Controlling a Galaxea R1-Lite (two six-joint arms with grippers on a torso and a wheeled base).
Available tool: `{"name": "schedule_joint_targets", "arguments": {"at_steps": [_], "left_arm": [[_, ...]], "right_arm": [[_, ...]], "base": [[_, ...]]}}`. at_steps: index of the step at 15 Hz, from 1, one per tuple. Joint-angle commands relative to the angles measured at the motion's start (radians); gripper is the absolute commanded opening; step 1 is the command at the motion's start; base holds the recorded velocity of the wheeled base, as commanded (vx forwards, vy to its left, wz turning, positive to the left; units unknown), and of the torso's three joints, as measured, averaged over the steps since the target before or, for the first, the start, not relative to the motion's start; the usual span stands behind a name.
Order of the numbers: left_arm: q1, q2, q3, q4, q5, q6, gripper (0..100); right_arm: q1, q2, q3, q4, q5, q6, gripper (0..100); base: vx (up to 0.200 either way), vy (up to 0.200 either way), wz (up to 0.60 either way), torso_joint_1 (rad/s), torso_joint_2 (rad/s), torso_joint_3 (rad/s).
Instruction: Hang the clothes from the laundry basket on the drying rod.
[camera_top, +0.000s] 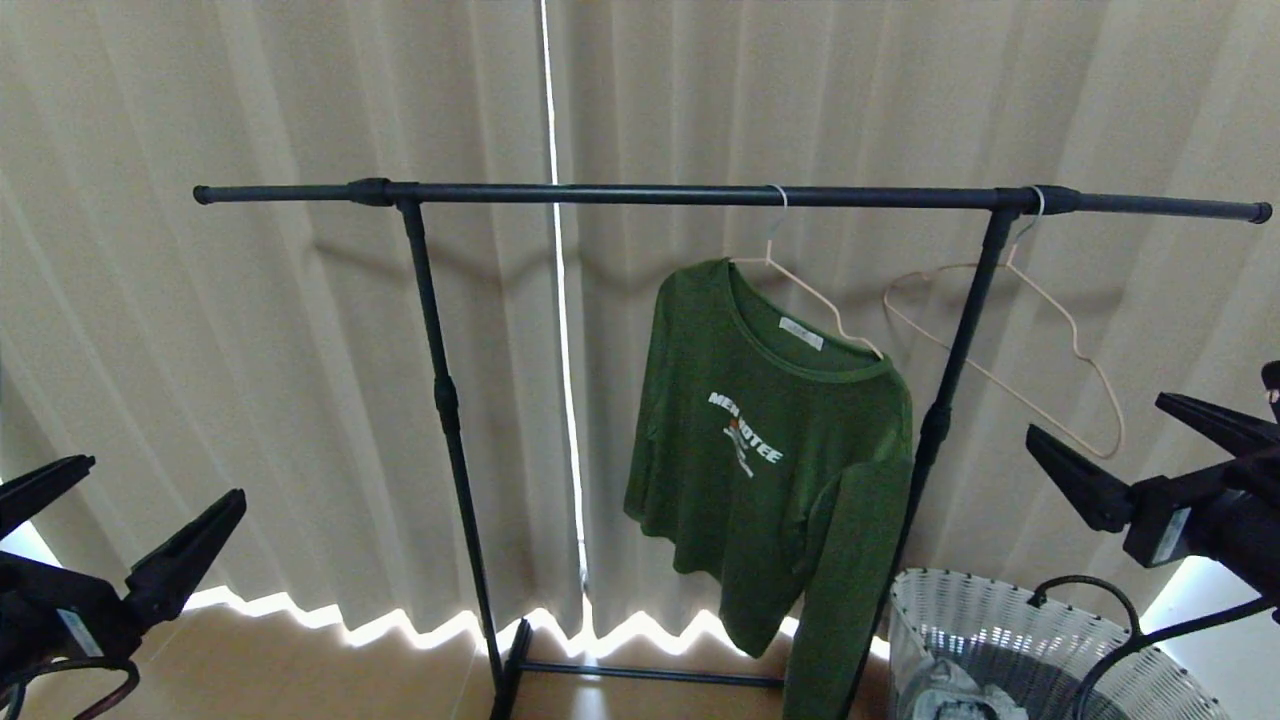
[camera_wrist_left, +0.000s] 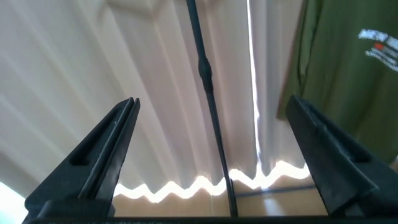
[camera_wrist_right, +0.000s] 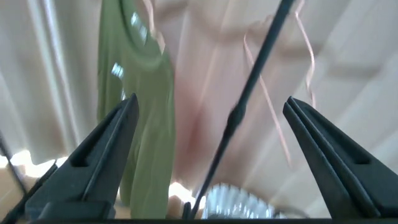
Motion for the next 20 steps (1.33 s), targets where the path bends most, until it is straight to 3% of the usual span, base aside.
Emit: {"name": "schedule_joint_targets", "arguments": {"at_steps": [1,2,4,7,13,16,20], "left_arm": [[0.004,-0.024,-0.022,0.004,0.001,-0.024,100],[0.002,-0.024,-0.028,0.004,-0.002,-0.087,100],[0.002,-0.007,-0.04,0.006,-0.004,-0.116,100],[-0.021,0.094,-0.04,0.006,-0.002,-0.114,100],[-0.021,0.106,-0.025,0.003,-0.002,-0.113,100],[-0.013,0.083,-0.026,0.004,-0.002,-0.113,100],[-0.016,0.062,-0.012,0.006,-0.002,-0.111,100]], "right_arm": [[0.0,-0.03,0.091,0.001,0.0,0.0,100],[-0.001,-0.033,0.117,0.003,-0.001,0.0,100],[-0.006,-0.019,0.125,0.013,-0.008,-0.008,100],[-0.041,0.05,0.137,0.004,-0.009,-0.028,100],[-0.073,0.004,0.179,0.01,-0.012,-0.032,100],[-0.073,0.007,0.202,0.01,-0.064,-0.034,100],[-0.073,0.007,0.202,0.009,-0.081,-0.034,100]], "base": [[0.0,0.0,0.0,0.0,0.0,0.0],[0.0,0.0,0.0,0.0,0.0,0.0],[0.0,0.0,0.0,0.0,0.0,0.0],[0.0,0.0,0.0,0.0,0.0,0.0],[0.0,0.0,0.0,0.0,0.0,0.0],[0.0,0.0,0.0,0.0,0.0,0.0],[0.0,0.0,-0.6,-0.073,0.17,0.097]]}}
